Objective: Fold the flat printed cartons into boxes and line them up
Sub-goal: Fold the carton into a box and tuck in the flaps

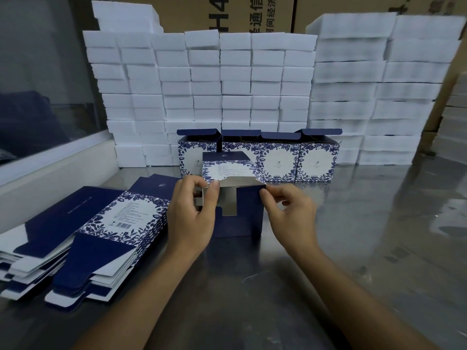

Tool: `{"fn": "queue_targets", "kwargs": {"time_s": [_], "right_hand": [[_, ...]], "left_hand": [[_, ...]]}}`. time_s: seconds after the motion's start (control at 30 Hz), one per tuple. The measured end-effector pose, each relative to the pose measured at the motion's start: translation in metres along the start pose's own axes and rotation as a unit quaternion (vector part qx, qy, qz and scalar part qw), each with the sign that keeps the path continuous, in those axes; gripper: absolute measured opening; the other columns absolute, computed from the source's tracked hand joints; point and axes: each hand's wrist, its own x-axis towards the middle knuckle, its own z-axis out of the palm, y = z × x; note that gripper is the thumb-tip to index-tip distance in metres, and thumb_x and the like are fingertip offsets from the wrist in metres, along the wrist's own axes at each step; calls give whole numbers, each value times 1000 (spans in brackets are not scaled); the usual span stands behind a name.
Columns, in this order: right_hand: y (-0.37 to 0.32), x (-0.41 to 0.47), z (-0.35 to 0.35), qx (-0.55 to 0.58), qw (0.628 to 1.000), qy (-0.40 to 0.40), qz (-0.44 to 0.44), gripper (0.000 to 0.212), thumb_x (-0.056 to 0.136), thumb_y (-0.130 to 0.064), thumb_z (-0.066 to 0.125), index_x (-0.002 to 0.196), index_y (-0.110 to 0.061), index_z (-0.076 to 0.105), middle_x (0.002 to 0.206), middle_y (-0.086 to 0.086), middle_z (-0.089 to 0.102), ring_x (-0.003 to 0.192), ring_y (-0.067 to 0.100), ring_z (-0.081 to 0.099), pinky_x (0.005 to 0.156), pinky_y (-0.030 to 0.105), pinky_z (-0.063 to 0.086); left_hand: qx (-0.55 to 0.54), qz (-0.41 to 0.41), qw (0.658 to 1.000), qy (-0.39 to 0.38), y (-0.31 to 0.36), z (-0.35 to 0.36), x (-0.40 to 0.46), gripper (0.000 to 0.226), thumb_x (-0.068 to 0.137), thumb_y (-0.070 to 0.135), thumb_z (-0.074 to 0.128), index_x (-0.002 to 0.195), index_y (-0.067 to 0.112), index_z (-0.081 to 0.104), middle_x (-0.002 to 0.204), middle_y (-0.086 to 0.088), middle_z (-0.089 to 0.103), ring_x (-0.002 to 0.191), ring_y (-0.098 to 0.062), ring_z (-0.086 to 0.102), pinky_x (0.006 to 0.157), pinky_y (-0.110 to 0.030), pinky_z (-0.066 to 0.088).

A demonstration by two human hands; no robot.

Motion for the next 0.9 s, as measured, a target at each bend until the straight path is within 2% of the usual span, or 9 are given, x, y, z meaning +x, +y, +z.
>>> {"fn": "queue_targets", "kwargs": {"time_s": [0.13,0.27,0.37,0.5,0.7,0.8,0.9], "right_hand": [[0,-1,-1,-9,999,-28,23,18,87,-34,77,93,-17,74,87,-3,72,81,6,67,76,22,50],[1,-2,-1,-35,999,4,-4,22,87,-30,77,84,-10,70,81,-1,69,78,17,64,75,33,50],[0,-1,-2,-23,1000,20,-3,21,89,-21,76,75,-9,65,73,-5,65,72,9,61,72,33,48],[0,-1,-1,-9,1000,15,-2,20,90,-18,75,74,-8,67,72,-3,65,73,4,61,70,29,48],[4,2,-1,13,995,-65,74,11,87,-30,78,82,-21,73,78,-8,73,72,4,67,70,28,56],[11,1,0,0,986,-121,114,17,85,-32,80,86,-15,76,80,-5,76,74,10,71,72,35,59],[14,1,1,-24,987,-123,98,22,87,-27,79,70,-23,66,70,-6,71,67,12,66,64,31,53]], "left_hand": [[1,7,1000,-7,-1,0,0,40,86,61,47,88,23,55,91,4,61,85,-11,60,62,-21,46],[-13,17,1000,-16,0,3,-3,33,90,52,54,89,20,57,90,1,61,78,-7,60,58,-9,40],[-15,24,999,-17,1,4,-4,31,91,50,52,88,19,56,86,0,60,73,-7,57,58,-11,39],[-14,19,1000,-10,0,3,-3,29,92,48,52,89,20,55,88,0,60,75,-7,57,60,-14,40],[-1,11,1000,1,-1,2,-1,32,91,50,53,91,19,57,92,2,63,85,-12,63,65,-26,49],[-2,13,1000,1,-1,2,-1,35,89,54,53,91,20,58,92,3,64,84,-10,63,64,-23,48],[4,23,1000,7,-1,2,-2,40,87,59,50,90,19,58,90,4,63,81,-6,62,64,-22,47]]}}
